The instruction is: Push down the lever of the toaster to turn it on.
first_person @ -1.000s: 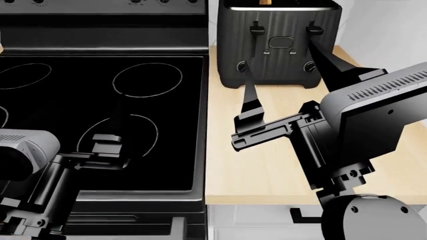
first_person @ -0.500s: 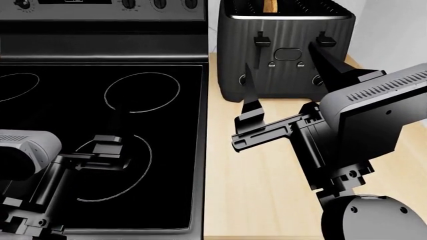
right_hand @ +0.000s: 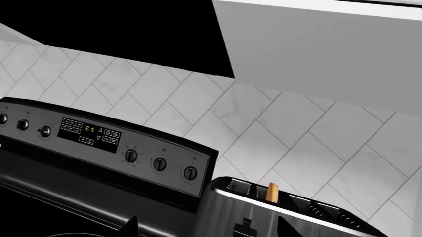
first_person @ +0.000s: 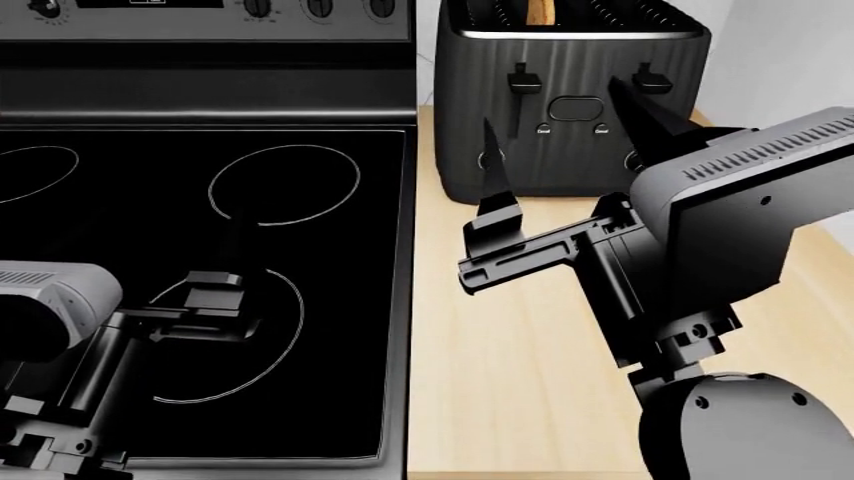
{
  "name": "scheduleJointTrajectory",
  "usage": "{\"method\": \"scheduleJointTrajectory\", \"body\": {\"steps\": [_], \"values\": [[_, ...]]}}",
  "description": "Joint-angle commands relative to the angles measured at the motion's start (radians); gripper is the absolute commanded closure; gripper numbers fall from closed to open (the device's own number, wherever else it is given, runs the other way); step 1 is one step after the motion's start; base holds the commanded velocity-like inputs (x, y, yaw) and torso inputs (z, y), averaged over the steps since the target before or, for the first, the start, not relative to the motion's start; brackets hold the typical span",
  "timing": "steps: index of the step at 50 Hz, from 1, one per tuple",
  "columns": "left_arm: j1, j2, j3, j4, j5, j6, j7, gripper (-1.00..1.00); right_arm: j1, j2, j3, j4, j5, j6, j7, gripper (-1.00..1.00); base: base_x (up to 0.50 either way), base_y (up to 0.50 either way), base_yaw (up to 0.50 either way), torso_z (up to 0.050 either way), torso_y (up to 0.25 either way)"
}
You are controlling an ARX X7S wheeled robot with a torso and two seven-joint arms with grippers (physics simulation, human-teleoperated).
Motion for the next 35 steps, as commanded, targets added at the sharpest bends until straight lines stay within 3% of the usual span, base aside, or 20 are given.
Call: {"method": "scheduleJointTrajectory", "body": {"steps": [1, 12, 35], "values": [[-0.003, -0.010, 0.002, 0.000, -0.010, 0.010, -0.011, -1.00, 0.093, -0.001, 0.013, 0.062, 0.052, 0.051, 0.016, -1.00, 0.00, 0.00, 0.00, 0.000, 0.000], [0.000, -0.022, -0.001, -0.001, -0.020, 0.022, -0.020, -1.00, 0.252, -0.001, 0.063, 0.241, 0.170, 0.132, 0.068, -1.00, 0.00, 0.00, 0.00, 0.000, 0.000], [0.021, -0.035, 0.003, -0.013, -0.007, 0.049, -0.015, -1.00, 0.302, -0.006, 0.181, 0.553, 0.372, -0.047, 0.226, -1.00, 0.00, 0.00, 0.00, 0.000, 0.000]]}}
